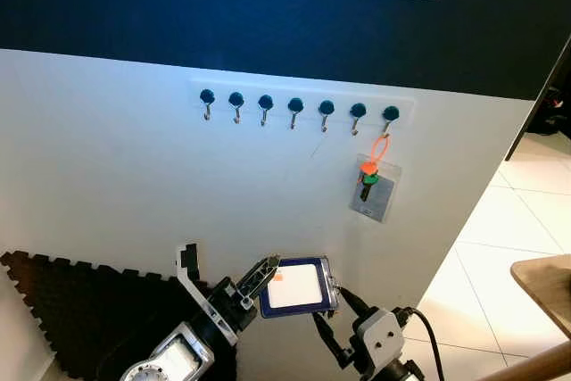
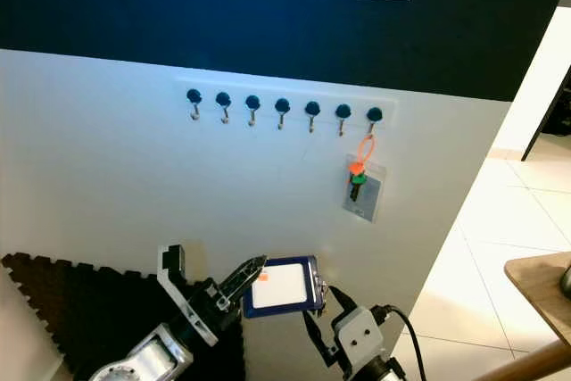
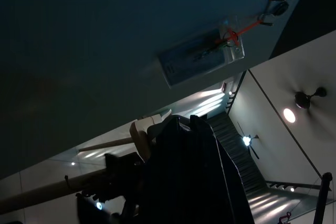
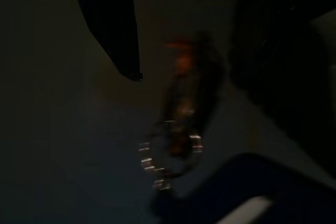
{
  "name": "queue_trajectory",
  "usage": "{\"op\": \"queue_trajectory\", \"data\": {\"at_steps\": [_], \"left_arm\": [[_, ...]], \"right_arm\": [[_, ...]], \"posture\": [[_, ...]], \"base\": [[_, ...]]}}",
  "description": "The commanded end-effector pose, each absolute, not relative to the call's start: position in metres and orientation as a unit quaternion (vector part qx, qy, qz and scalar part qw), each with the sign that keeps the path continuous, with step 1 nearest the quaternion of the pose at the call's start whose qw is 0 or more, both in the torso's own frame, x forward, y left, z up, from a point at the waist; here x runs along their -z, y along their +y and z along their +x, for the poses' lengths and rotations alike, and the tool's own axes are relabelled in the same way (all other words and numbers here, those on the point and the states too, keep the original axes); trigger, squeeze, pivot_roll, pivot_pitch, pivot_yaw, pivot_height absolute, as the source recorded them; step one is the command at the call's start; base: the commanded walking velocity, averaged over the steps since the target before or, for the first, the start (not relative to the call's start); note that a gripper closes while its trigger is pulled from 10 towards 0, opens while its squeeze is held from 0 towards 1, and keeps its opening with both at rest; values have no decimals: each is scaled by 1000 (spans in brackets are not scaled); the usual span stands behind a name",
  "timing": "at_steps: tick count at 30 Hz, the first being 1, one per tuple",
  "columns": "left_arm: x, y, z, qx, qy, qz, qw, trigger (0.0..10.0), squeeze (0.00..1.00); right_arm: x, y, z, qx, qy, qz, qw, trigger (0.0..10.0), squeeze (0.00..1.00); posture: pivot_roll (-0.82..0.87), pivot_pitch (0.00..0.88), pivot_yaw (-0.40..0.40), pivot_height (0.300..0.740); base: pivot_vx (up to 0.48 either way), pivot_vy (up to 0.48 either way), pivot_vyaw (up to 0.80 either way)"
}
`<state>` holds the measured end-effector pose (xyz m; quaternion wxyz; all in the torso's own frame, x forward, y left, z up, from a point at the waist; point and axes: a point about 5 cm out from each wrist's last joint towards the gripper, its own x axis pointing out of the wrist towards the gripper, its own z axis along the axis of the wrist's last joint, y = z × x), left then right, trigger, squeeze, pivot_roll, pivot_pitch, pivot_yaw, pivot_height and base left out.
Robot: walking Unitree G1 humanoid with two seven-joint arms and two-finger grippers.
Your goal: Hang keys on a hook
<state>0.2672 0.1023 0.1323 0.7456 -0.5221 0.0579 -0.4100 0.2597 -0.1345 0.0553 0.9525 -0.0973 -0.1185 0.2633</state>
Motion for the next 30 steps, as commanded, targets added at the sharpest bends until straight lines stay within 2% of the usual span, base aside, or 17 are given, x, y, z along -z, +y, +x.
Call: {"op": "queue_trajectory", "data": {"at_steps": [1,12,13,14,15,16,17,19,20,21,26,27,28,29,30], "left_arm": [[-135,99,264,423,56,-523,738,10000,0],[-135,97,263,426,59,-525,734,10000,0],[-135,97,262,426,60,-525,734,10000,0],[-134,97,262,427,60,-525,734,10000,0],[-134,97,262,427,61,-524,735,10000,0],[-134,97,262,427,61,-524,734,10000,0],[-134,97,262,427,61,-524,734,10000,0],[-134,96,262,428,61,-523,734,10000,0],[-134,96,262,428,61,-523,734,10000,0],[-134,96,262,428,61,-523,735,10000,0],[-134,96,261,429,63,-521,735,10000,0],[-133,95,261,429,64,-521,735,10000,0],[-133,95,261,429,64,-521,735,10000,0],[-133,95,261,430,65,-519,736,10000,0],[-133,95,261,430,65,-519,736,10000,0]], "right_arm": [[-50,-132,257,-275,-102,-91,952,10000,0],[-50,-134,259,-271,-103,-76,954,10000,0],[-51,-134,259,-272,-103,-73,954,7647,0],[-51,-134,259,-273,-103,-71,954,7647,0],[-51,-133,260,-275,-105,-68,953,314,0],[-52,-133,260,-275,-105,-68,953,0,0],[-52,-133,260,-276,-105,-68,953,0,0],[-52,-133,260,-277,-105,-73,952,9412,0],[-52,-133,260,-277,-105,-75,952,9412,0],[-52,-132,260,-277,-105,-75,952,10000,0],[-52,-132,260,-279,-105,-73,952,10000,0],[-52,-132,260,-280,-105,-71,952,4863,0],[-52,-132,260,-280,-105,-71,952,4863,0],[-51,-132,260,-282,-105,-66,951,0,0],[-51,-132,260,-282,-105,-66,951,0,0]], "posture": [[49,83,-53,740],[49,84,-51,740],[50,84,-51,740],[50,84,-51,740],[50,84,-51,740],[50,84,-51,740],[50,84,-51,740],[50,84,-52,740],[50,84,-52,740],[50,84,-53,740],[50,84,-53,740],[50,84,-53,740],[50,84,-53,740],[51,82,-53,740],[51,82,-53,740]], "base": [[0,0,0],[0,0,0],[0,0,0],[0,0,0],[0,0,0],[0,0,0],[0,0,0],[0,0,0],[0,0,0],[0,0,0],[0,0,0],[0,0,0],[0,0,0],[0,0,0],[0,0,0]]}}
